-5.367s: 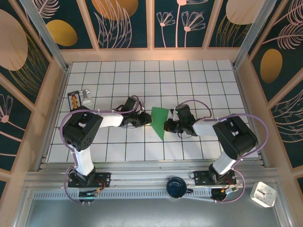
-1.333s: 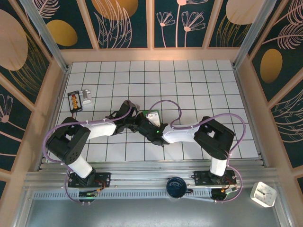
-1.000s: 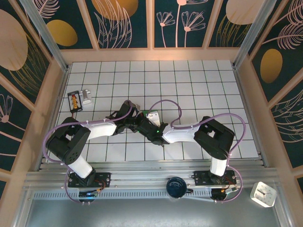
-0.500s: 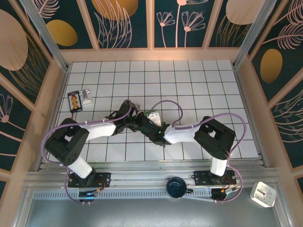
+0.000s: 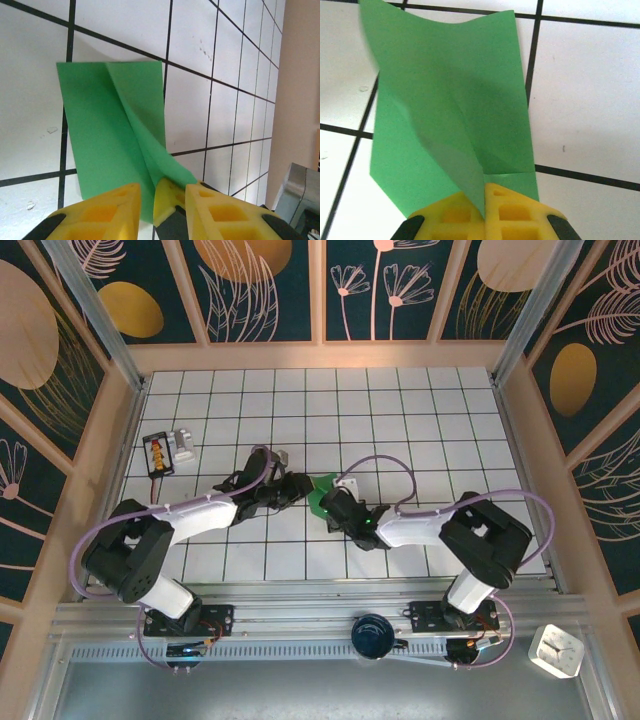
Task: Fold a paper plane with a square sheet of paper (pick it up from the middle)
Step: Fourth fold the wing at the center of the table.
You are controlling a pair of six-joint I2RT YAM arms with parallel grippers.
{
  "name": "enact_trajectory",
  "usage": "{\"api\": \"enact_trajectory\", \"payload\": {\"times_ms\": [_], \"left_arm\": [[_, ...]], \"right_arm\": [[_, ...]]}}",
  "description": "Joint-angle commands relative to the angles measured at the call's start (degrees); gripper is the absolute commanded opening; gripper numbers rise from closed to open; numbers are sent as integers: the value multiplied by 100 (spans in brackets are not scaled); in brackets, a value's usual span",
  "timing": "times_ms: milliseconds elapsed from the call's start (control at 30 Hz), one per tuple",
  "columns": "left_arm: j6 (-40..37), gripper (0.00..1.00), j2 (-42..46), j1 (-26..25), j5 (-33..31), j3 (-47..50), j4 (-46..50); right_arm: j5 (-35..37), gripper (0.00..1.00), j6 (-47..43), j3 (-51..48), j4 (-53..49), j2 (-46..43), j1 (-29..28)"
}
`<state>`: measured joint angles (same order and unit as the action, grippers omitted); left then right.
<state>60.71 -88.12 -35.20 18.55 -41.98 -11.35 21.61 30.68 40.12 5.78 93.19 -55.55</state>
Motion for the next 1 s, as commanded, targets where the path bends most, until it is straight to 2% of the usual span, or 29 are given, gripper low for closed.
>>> {"api": "enact_trajectory", "payload": {"times_ms": [0,367,967], "left_arm": [[90,28,12,19,-17,135,-51],[233,27,-247,-11,140,302,-464],[181,26,-760,-75,105,98,-757]], "right_arm": [[-704,0,228,-262,638,-245,160],[-1462,0,927,-906,1546,-521,516],[-1730,0,2280,-1799,2871,-642,736]]}}
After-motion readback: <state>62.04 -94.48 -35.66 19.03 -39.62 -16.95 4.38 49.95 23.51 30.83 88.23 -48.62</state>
